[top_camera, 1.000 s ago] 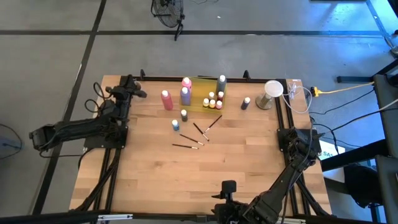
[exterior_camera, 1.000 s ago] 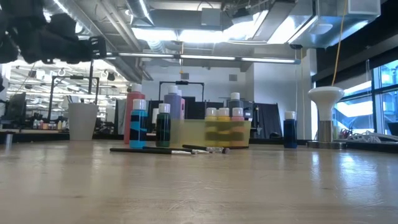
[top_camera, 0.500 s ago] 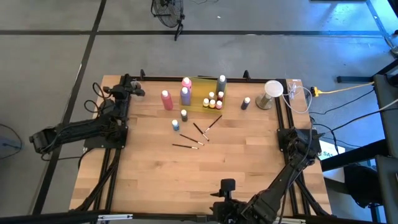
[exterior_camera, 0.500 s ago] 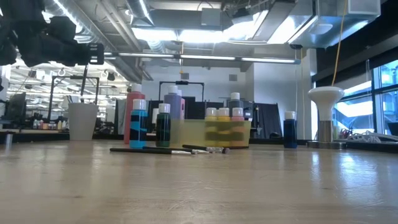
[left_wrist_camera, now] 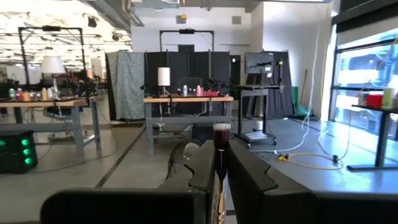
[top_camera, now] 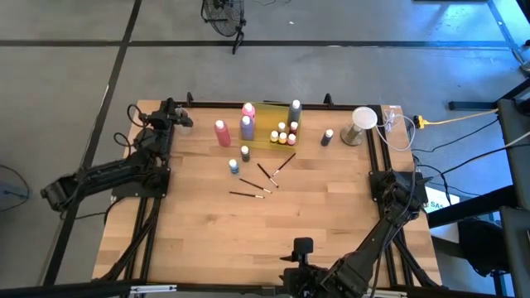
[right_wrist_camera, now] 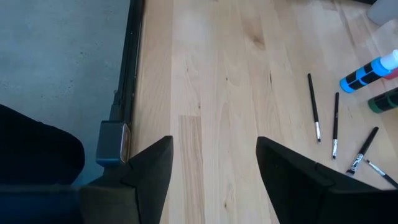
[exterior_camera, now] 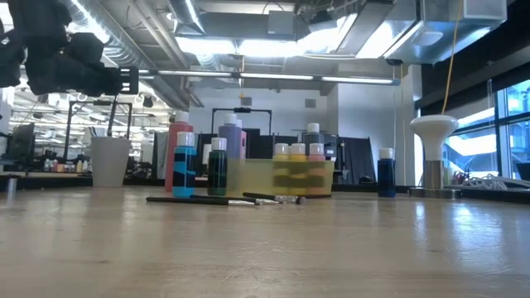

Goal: Pick & Place Paint Supplies
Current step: Put the silver paintbrush into the white cup

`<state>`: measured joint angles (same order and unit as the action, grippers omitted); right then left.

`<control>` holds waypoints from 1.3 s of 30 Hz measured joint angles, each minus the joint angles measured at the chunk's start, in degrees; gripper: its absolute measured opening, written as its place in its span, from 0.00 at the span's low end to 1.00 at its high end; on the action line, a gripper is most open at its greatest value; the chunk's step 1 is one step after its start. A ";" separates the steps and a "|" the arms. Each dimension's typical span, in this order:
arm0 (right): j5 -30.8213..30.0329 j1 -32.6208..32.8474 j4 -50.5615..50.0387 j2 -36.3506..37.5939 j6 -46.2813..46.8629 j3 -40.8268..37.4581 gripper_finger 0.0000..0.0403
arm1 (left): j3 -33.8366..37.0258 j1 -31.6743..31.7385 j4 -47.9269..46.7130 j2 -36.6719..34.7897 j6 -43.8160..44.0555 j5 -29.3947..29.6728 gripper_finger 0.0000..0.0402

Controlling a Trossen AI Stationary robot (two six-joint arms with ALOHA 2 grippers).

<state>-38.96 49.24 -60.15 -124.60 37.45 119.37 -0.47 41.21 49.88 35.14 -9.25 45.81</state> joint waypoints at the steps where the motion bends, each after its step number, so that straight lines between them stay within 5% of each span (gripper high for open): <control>1: 0.01 -0.02 0.01 0.00 0.05 0.00 0.58 | 0.00 0.41 -0.04 0.00 0.35 -0.72 0.08; 13: 0.02 -0.06 -0.02 0.00 0.06 0.00 0.58 | 0.00 4.12 -4.02 0.00 3.57 -2.59 0.09; 17: 0.02 -0.06 0.00 0.00 0.06 0.00 0.58 | 0.00 5.24 -5.17 0.02 3.97 -7.51 0.12; 33: 0.02 -0.06 0.01 0.00 0.07 0.00 0.58 | 0.00 7.78 -5.03 0.00 6.34 -14.27 0.35; 39: 0.02 -0.08 -0.06 0.00 0.01 0.00 0.58 | -0.40 7.22 -4.67 0.00 5.51 -21.15 0.42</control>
<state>-38.94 49.17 -60.20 -124.60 37.46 119.37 -0.87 48.44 45.21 35.14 -3.73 24.66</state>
